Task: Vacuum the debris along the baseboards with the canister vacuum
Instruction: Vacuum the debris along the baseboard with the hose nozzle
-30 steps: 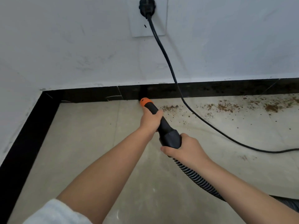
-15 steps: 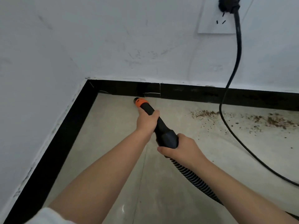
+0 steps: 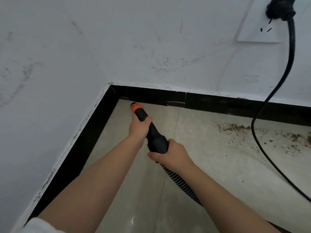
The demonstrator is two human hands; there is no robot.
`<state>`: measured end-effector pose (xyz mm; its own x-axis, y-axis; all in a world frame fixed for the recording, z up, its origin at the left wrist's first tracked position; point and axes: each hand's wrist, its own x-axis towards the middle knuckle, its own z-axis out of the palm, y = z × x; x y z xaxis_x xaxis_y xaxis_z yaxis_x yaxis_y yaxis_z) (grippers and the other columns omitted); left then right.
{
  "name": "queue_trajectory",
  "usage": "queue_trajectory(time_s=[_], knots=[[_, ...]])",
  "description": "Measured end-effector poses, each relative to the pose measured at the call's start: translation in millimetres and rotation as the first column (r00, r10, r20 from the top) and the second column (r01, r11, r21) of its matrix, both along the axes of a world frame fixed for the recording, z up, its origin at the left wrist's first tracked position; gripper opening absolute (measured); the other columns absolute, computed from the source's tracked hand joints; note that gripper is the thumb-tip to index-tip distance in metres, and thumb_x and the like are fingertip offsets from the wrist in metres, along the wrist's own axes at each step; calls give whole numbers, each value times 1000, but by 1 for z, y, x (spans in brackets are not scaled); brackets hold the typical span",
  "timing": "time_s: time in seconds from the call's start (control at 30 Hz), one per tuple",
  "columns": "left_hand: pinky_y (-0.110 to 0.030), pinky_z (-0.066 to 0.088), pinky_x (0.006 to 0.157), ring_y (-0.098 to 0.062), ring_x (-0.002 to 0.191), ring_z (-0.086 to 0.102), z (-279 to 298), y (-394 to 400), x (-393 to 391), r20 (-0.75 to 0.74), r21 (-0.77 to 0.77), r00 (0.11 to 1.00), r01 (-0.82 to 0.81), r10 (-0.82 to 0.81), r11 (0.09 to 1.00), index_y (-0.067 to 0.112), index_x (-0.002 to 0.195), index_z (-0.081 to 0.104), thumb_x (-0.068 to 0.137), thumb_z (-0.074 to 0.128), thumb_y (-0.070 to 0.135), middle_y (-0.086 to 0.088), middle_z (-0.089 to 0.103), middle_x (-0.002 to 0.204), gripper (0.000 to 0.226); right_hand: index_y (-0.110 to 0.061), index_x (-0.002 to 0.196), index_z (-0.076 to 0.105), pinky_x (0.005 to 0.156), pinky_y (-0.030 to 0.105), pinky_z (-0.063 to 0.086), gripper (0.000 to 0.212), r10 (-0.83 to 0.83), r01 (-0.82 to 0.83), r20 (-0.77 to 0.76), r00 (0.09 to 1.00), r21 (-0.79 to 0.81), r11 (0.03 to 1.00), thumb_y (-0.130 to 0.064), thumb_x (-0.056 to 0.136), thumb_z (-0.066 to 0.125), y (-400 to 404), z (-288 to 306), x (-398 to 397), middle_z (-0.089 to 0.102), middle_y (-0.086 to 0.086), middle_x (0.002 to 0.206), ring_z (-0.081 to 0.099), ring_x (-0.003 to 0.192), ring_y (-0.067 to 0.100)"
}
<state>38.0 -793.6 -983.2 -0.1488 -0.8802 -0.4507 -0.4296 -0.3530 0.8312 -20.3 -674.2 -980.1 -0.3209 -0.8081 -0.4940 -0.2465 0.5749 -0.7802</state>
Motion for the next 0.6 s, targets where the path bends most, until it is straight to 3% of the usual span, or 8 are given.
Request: queue_trajectory(time_s=[0.23,0.4,0.6], knots=[[-45,46,97,-33,115,52,0,-7,14,45,-18,993,-104,105,994,12,143,30,92,54,25,-16,49,131,58,-15,100,48,70,28,52,43,75,-73,74,994,-28,997,-34,73,75,-13,-1,3,58,-1,93,59,80,13],[-41,45,97,-32,116,51,-1,5,20,34,-26,986,-164,164,986,14,145,26,93,53,23,-14,49,132,59,-16,97,49,65,25,51,38,109,-106,130,986,-29,994,-31,74,74,-6,-2,6,56,-6,82,56,70,7],[-41,44,99,-28,113,51,6,30,23,-7,0,981,-196,196,981,14,146,23,94,52,21,-14,49,131,60,-19,88,48,56,17,44,32,176,-177,83,981,0,984,-33,75,74,13,8,2,53,-9,79,52,66,2]])
